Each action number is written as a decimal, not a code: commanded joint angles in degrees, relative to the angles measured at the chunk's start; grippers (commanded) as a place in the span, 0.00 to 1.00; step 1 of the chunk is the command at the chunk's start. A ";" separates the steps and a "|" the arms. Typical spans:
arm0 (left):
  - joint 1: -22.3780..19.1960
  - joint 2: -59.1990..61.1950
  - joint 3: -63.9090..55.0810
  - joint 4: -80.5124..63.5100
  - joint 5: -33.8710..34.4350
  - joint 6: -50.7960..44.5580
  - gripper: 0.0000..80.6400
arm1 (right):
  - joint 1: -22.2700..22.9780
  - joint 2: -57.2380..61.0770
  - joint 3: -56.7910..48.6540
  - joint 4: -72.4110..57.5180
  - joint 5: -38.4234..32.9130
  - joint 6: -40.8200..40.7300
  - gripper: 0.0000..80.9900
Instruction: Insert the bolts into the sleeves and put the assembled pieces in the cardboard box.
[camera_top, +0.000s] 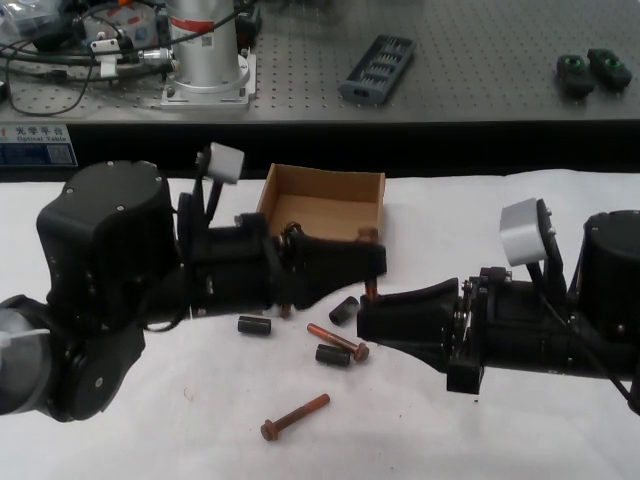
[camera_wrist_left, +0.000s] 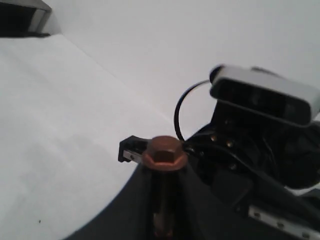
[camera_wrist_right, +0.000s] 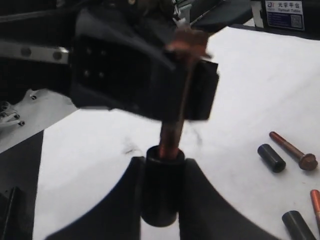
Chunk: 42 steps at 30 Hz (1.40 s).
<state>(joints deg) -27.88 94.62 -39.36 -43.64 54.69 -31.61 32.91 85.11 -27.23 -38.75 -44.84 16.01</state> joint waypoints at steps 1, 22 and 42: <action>-0.89 0.04 0.12 3.13 5.29 4.92 0.01 | -0.28 -0.47 -1.01 -5.55 2.71 2.27 0.06; 0.31 0.04 0.12 4.72 4.63 11.82 0.63 | -0.28 -0.47 -1.01 -5.32 -0.48 2.40 0.06; 7.73 -15.00 0.12 21.92 -10.62 18.19 0.61 | -5.83 7.18 -17.72 8.45 0.81 0.51 0.06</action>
<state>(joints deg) -21.05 82.83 -39.06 -28.27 47.66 -17.79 27.88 89.93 -37.56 -34.46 -44.90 17.85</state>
